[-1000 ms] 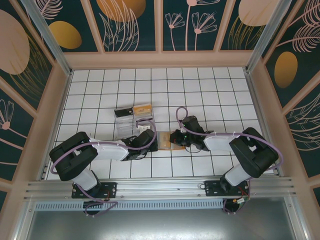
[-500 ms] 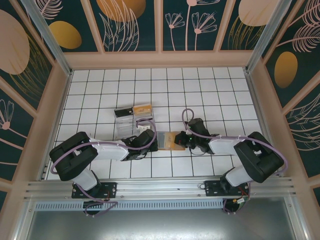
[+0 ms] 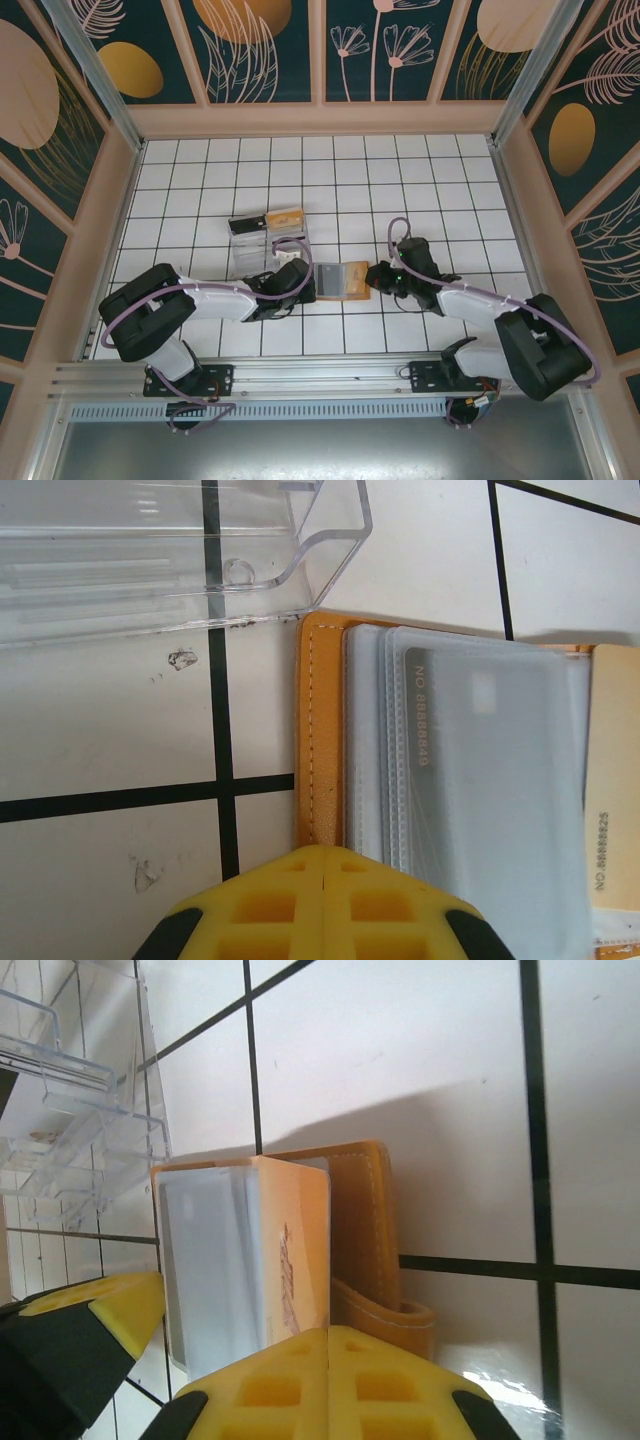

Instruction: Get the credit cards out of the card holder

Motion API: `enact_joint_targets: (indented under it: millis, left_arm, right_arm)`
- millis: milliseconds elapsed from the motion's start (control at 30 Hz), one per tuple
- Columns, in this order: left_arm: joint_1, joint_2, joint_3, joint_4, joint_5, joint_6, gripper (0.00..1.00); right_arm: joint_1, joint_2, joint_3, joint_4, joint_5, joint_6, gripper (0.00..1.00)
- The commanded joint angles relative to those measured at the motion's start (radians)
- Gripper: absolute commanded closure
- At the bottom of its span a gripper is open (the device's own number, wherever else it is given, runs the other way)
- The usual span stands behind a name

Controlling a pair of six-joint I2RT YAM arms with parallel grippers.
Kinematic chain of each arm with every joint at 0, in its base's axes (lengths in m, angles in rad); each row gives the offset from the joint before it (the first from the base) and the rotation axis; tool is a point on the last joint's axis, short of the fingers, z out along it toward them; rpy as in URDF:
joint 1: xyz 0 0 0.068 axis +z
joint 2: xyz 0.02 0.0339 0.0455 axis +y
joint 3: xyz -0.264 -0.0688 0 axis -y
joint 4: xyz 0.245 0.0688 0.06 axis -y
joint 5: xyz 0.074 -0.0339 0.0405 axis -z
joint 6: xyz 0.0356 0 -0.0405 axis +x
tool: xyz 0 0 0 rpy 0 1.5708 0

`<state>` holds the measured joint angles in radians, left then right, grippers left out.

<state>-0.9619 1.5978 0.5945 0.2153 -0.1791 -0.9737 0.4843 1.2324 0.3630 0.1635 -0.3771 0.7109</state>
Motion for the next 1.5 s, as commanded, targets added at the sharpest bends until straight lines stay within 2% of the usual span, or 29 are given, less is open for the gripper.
enact_joint_targets:
  millis: [0, 67, 233, 267, 367, 433, 533, 567, 633, 867, 1000, 1233, 1467]
  left_arm:
    - [0.003, 0.002, 0.001, -0.047, 0.017, -0.002, 0.95]
    - [0.003, -0.010, 0.004, -0.049, 0.014, 0.001, 0.95]
    - [0.003, -0.089, 0.023, -0.092, -0.018, 0.013, 0.82]
    - [0.003, -0.116, 0.029, -0.103, -0.024, 0.018, 0.74]
    - [0.003, -0.217, 0.033, -0.143, -0.062, 0.026, 0.60]
    - [0.003, -0.298, 0.029, -0.171, -0.100, 0.032, 0.44]
    - [0.003, -0.434, 0.014, -0.223, -0.170, 0.036, 0.27]
    - [0.004, -0.485, 0.007, -0.243, -0.198, 0.036, 0.25]
    - [0.003, -0.579, -0.009, -0.293, -0.257, 0.031, 0.03]
    - [0.003, -0.879, -0.076, -0.450, -0.419, 0.012, 0.01]
    - [0.003, -1.006, -0.143, -0.442, -0.417, 0.006, 0.01]
    - [0.003, -1.062, -0.154, -0.516, -0.412, 0.010, 0.01]
    - [0.003, -1.125, -0.153, -0.555, -0.421, 0.015, 0.01]
  right_arm:
    - [-0.034, -0.064, -0.014, -0.080, -0.018, -0.054, 1.00]
    - [-0.039, -0.100, -0.004, -0.104, -0.023, -0.074, 1.00]
    - [-0.038, -0.183, 0.061, -0.178, -0.016, -0.130, 1.00]
    - [-0.038, -0.193, 0.080, -0.195, -0.016, -0.145, 1.00]
    - [-0.027, -0.200, 0.143, -0.238, -0.009, -0.185, 1.00]
    - [-0.009, -0.193, 0.190, -0.266, 0.007, -0.216, 1.00]
    - [0.051, -0.167, 0.271, -0.301, 0.041, -0.276, 1.00]
    - [0.079, -0.153, 0.306, -0.314, 0.055, -0.302, 1.00]
    - [0.144, -0.115, 0.378, -0.342, 0.104, -0.354, 1.00]
    - [0.248, 0.074, 0.649, -0.461, 0.230, -0.572, 1.00]
    - [0.312, 0.150, 0.740, -0.456, 0.318, -0.810, 1.00]
    - [0.380, 0.197, 0.798, -0.382, 0.352, -1.213, 1.00]
    - [0.409, 0.298, 0.944, -0.487, 0.388, -1.500, 1.00]
